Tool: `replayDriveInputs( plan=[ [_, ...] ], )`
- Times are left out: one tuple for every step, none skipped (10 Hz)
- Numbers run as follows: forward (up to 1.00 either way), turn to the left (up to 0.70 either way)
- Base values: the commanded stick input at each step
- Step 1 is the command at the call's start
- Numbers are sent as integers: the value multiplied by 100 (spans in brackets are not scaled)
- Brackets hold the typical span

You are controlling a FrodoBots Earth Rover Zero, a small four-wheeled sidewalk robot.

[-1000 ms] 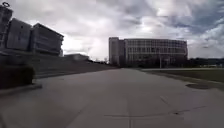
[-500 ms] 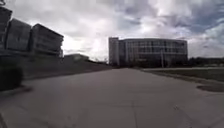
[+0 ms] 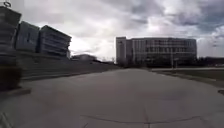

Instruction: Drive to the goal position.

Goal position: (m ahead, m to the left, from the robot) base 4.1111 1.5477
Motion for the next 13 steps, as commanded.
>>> replayDriveInputs(
  plan=[
    [100, 0],
    [100, 0],
    [100, 0],
    [100, 1],
    [100, 3],
    [100, 6],
    [100, 8],
    [100, 0],
    [100, 0],
    [100, 0],
    [100, 4],
    [100, 12],
    [100, 1]
  ],
)
